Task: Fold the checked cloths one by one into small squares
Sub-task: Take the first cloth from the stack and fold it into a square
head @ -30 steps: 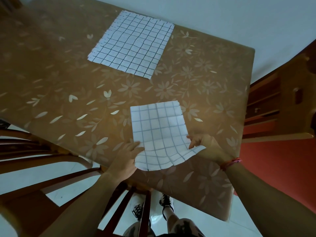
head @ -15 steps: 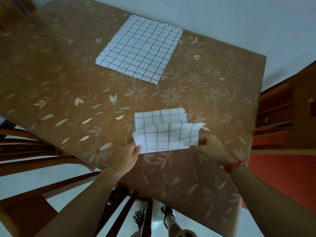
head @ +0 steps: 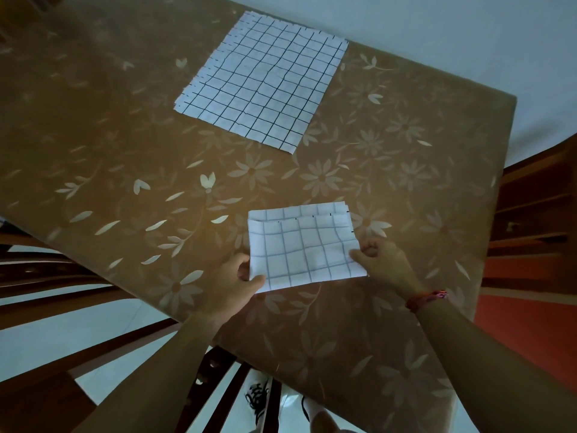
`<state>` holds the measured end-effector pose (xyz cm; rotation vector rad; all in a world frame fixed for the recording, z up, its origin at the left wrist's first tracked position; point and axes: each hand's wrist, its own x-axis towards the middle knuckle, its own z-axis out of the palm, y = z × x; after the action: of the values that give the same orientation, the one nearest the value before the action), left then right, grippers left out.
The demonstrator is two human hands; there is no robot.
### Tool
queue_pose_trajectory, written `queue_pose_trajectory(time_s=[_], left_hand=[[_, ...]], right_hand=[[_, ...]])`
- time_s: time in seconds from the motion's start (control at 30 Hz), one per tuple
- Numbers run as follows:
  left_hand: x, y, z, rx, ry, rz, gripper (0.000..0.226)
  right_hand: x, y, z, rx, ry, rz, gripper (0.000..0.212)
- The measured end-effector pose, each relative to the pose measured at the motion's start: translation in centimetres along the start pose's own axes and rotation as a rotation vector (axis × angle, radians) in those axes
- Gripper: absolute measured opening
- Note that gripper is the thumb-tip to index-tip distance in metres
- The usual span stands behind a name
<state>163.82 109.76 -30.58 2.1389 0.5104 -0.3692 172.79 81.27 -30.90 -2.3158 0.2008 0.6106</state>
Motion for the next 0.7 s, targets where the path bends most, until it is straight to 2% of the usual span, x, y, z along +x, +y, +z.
queue_pose_trajectory(time_s=[0.1,0.2,0.37,0.53,0.7], left_hand=[[0.1,-0.2,0.1,-0.038,-0.005,-0.012,0.03],[0.1,-0.6,-0.1,-0.006,-0.036,-0.013,0.032],[0.5,-1.8,-0.4,0.055,0.009,0.034,0.009],[1.0,-1.7,-0.5,0.072,0.069,0.073,0.011],[1.1,-1.8,-0.3,0.066,0.075,0.071,0.01]], right_hand=[[0.3,0.5,-0.4,0.096,-0.103,-0.013,0.014],[0.1,1.1,-0.8,0.033,-0.212,0.048,0.012],[0.0,1.1,-0.6,0.001,-0.14,0.064,0.021],[-0.3,0.1,-0.2,0.141,-0.101,0.096,0.016],[-1.1,0.0,-0.1,0.178,-0.158,0.156,0.026]])
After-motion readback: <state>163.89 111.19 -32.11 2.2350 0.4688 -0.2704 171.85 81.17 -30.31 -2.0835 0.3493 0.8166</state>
